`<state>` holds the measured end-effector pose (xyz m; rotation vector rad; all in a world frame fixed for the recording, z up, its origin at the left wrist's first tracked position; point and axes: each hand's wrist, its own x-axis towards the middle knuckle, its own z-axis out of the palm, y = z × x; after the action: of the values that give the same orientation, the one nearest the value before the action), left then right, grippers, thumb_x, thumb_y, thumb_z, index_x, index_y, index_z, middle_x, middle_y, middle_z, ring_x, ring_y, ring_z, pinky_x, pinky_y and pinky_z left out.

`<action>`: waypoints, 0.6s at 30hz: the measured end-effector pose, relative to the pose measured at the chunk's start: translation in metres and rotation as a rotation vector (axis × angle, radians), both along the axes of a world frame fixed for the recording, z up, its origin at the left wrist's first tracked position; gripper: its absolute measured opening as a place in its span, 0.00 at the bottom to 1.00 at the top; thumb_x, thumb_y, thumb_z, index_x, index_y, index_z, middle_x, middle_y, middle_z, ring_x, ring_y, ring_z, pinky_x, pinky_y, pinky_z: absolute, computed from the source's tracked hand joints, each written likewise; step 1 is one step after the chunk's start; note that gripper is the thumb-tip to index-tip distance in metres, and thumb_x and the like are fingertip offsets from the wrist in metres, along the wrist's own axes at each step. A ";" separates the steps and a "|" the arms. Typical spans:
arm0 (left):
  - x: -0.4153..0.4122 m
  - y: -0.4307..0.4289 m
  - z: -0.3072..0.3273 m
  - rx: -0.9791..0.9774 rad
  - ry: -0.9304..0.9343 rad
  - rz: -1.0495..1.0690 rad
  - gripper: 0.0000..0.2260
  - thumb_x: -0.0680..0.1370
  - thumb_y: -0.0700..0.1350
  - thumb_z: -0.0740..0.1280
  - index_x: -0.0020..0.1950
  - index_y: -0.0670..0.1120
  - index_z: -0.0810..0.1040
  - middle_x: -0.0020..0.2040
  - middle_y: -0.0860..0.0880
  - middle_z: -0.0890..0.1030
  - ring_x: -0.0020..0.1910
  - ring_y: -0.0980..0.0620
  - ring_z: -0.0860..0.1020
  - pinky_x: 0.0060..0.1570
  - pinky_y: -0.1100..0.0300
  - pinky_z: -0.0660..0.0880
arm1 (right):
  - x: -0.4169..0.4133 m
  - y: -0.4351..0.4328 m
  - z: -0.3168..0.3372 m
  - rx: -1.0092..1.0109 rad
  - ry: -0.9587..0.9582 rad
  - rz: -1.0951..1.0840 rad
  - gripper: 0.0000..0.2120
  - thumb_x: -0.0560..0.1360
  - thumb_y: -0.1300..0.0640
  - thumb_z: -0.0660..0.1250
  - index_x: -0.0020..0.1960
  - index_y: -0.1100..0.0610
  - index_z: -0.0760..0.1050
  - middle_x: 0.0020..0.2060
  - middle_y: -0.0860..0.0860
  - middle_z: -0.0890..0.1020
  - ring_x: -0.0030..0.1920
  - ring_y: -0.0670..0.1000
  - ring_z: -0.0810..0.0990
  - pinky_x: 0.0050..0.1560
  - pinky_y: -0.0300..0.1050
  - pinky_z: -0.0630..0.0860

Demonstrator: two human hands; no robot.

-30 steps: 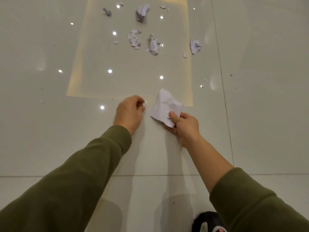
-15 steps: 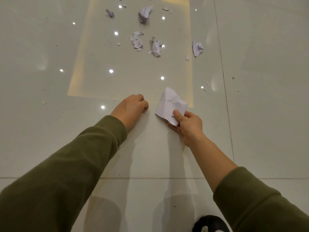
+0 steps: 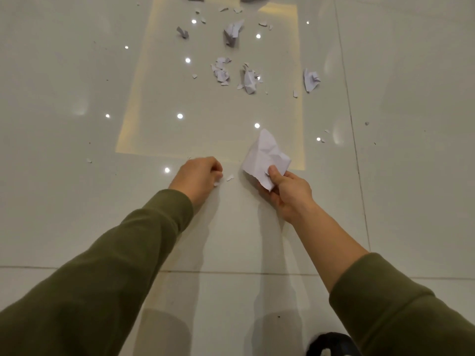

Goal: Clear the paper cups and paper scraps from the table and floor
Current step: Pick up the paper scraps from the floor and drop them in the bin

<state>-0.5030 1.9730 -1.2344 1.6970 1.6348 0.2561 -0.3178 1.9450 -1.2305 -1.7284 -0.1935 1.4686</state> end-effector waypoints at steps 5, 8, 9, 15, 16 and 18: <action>0.017 -0.004 -0.003 0.109 0.194 -0.103 0.10 0.80 0.43 0.59 0.57 0.40 0.74 0.50 0.43 0.78 0.48 0.45 0.75 0.50 0.56 0.72 | 0.006 -0.003 0.000 -0.005 0.006 -0.032 0.02 0.75 0.60 0.68 0.43 0.58 0.77 0.43 0.52 0.83 0.40 0.50 0.82 0.37 0.40 0.79; 0.024 -0.012 -0.006 0.208 0.272 -0.139 0.08 0.80 0.38 0.57 0.54 0.40 0.75 0.49 0.42 0.76 0.43 0.48 0.71 0.45 0.60 0.69 | 0.007 -0.005 0.000 -0.017 -0.016 -0.026 0.03 0.74 0.59 0.69 0.43 0.58 0.77 0.42 0.52 0.83 0.40 0.50 0.82 0.37 0.40 0.79; 0.025 -0.015 -0.007 0.206 0.285 -0.133 0.08 0.80 0.37 0.57 0.54 0.40 0.74 0.50 0.43 0.75 0.42 0.49 0.69 0.44 0.60 0.68 | 0.006 -0.006 -0.001 -0.018 -0.017 -0.021 0.03 0.74 0.59 0.69 0.43 0.58 0.77 0.42 0.52 0.83 0.40 0.50 0.82 0.38 0.41 0.79; 0.023 -0.008 0.000 0.053 0.076 0.078 0.05 0.80 0.42 0.58 0.48 0.44 0.72 0.47 0.46 0.73 0.44 0.49 0.71 0.45 0.60 0.65 | 0.010 -0.005 0.002 0.006 -0.032 -0.014 0.02 0.75 0.60 0.68 0.43 0.58 0.77 0.44 0.53 0.83 0.43 0.52 0.81 0.47 0.45 0.79; 0.024 -0.007 0.001 0.045 0.042 0.096 0.06 0.81 0.43 0.58 0.48 0.44 0.73 0.46 0.47 0.73 0.44 0.50 0.72 0.45 0.60 0.65 | 0.011 -0.005 0.002 0.011 -0.034 -0.013 0.02 0.75 0.60 0.68 0.44 0.58 0.77 0.45 0.54 0.82 0.44 0.52 0.81 0.49 0.47 0.79; 0.027 -0.007 0.000 0.052 0.041 0.068 0.07 0.81 0.44 0.58 0.48 0.45 0.74 0.46 0.48 0.74 0.45 0.50 0.73 0.45 0.60 0.65 | 0.009 -0.004 0.001 0.013 -0.060 0.009 0.02 0.75 0.59 0.68 0.44 0.57 0.77 0.45 0.54 0.82 0.46 0.53 0.81 0.52 0.48 0.78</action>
<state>-0.4757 1.9658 -1.2349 1.6970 1.7324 0.3010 -0.3090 1.9406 -1.2296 -1.7642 -0.2422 1.4203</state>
